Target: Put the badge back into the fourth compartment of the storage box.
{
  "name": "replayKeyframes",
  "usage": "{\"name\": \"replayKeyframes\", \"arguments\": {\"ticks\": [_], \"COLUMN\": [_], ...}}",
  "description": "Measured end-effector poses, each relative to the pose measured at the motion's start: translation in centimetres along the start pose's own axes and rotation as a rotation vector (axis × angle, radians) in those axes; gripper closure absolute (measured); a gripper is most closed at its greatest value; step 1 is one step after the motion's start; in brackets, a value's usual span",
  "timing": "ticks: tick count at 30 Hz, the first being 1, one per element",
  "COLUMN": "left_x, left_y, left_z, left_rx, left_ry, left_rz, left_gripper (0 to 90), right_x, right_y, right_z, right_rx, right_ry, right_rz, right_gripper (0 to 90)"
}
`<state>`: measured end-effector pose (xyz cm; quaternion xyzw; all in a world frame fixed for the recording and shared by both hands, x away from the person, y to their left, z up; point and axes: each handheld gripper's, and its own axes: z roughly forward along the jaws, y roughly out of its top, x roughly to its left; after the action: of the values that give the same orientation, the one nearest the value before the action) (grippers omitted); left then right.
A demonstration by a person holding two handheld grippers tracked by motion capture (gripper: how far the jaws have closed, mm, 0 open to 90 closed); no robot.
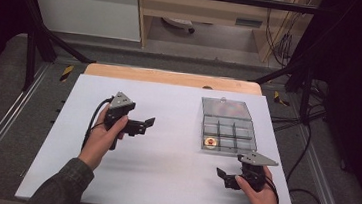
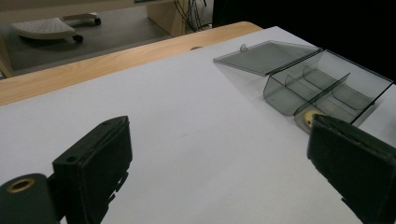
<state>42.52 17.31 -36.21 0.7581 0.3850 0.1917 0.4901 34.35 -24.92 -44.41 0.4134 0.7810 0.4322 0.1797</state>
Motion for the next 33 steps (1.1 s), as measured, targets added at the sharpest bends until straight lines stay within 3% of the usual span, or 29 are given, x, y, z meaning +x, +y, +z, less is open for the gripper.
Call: {"name": "replayKeyframes", "arguments": {"ticks": [7,12,16,27,33], "left_x": [1.4,1.7,1.8,1.5,2.5], "left_y": [-0.6,-1.0,-1.5,-4.1,-6.2], "left_z": [-2.3,-3.4,-4.4,-8.6,-10.3], "left_rx": [-0.023,-0.004,-0.012,-0.049,-0.051], "left_ry": [0.026,0.039,0.038,0.057,0.083], "left_rz": [-0.022,-0.005,-0.028,-0.057,-0.088], "left_gripper": [6.8,6.9,6.7,6.1,6.6], "right_x": [0.1,0.0,0.0,0.0,-0.1], "right_y": [0.0,0.0,0.0,0.0,0.0], "right_z": [0.1,0.2,0.2,0.2,0.2], "right_rx": [0.006,0.006,0.008,0.008,0.006], "right_ry": [0.001,-0.002,-0.003,0.001,-0.001], "right_rz": [-0.006,0.008,0.002,0.002,0.007], "right_gripper": [3.6,3.6,3.6,3.5,3.5]}}
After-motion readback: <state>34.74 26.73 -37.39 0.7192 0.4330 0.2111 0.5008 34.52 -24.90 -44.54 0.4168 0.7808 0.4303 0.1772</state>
